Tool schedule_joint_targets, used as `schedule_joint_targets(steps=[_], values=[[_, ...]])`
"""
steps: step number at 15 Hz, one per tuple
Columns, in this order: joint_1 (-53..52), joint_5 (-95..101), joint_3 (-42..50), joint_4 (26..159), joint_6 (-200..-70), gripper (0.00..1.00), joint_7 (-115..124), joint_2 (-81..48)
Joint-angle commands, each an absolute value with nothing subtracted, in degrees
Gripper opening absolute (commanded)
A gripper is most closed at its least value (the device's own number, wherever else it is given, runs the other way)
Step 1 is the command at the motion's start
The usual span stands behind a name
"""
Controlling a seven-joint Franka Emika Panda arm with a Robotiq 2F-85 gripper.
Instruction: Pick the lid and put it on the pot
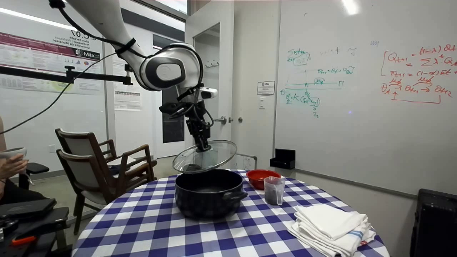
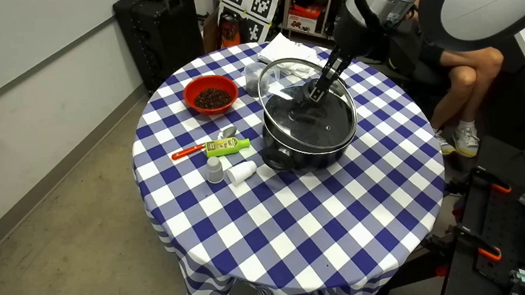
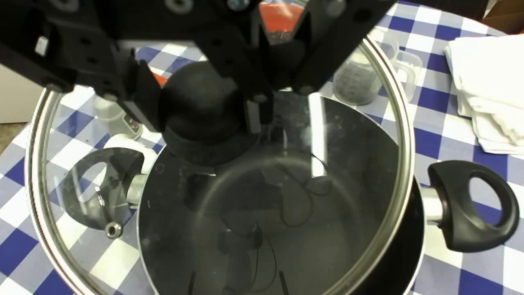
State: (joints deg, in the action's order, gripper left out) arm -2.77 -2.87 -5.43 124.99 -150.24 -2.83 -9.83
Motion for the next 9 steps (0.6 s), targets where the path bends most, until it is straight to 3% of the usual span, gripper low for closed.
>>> schedule_joint_targets(steps=[1,9], values=[[-2.04,-5.14,-5.64,122.14,-149.41,0.26,-6.31,-11.57],[-1.46,-3.73,-5.31,120.23,-147.90,0.26,-6.27,-14.24]])
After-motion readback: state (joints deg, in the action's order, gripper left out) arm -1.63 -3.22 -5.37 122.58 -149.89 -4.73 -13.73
